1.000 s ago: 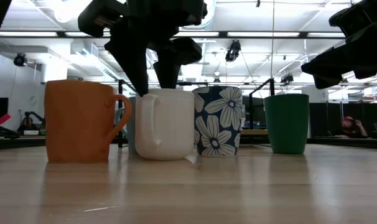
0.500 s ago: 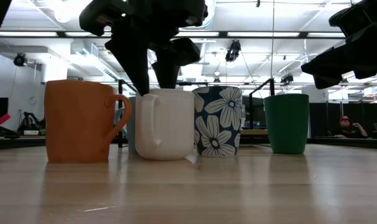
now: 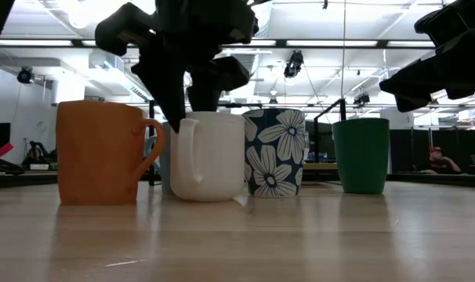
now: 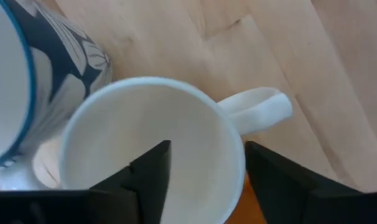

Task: Stack small to large cups/mugs on shelf
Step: Put the white mug on the shelf

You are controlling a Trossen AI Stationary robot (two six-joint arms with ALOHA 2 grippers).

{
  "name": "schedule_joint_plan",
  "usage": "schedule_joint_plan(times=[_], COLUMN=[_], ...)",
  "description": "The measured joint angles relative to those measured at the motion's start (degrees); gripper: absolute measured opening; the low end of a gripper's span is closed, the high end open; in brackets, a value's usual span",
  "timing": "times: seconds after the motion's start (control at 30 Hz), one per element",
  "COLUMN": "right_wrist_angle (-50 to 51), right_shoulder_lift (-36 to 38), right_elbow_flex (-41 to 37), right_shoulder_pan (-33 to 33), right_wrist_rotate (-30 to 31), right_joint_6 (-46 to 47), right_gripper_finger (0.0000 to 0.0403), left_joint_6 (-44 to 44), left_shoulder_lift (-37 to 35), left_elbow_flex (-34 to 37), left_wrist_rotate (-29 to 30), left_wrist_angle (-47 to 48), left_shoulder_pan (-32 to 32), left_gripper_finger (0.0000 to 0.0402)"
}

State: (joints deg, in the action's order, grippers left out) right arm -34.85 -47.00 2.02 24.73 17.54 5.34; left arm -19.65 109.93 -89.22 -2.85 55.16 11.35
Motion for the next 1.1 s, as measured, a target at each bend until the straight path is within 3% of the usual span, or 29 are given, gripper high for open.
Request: schedule_joint_plan(times=[0.27, 0.8, 1.1], right_wrist_angle=[-0.1, -0.1, -0.1], right_shoulder_lift=[0.0, 0.0, 0.0], right_elbow_flex=[0.0, 0.0, 0.0], right_shoulder_pan=[0.0, 0.0, 0.0], right_wrist_rotate=[0.0, 0.0, 0.0], right_joint_6=[-0.4, -0.4, -0.4], right_gripper_finger=[0.0151, 0.0151, 0.0151], left_joint_6=[-1.9, 1.6, 4.7], left_shoulder_lift=[0.0, -0.4, -4.5], left_elbow_flex=[1.1, -1.6, -5.4], left_wrist_rotate=[-0.6, 0.8, 1.3], left_wrist_angle=[-1.2, 2.3, 7.9], left_shoulder_pan=[0.3, 2.8, 4.2], left_gripper_finger=[0.0013, 0.0001, 0.0])
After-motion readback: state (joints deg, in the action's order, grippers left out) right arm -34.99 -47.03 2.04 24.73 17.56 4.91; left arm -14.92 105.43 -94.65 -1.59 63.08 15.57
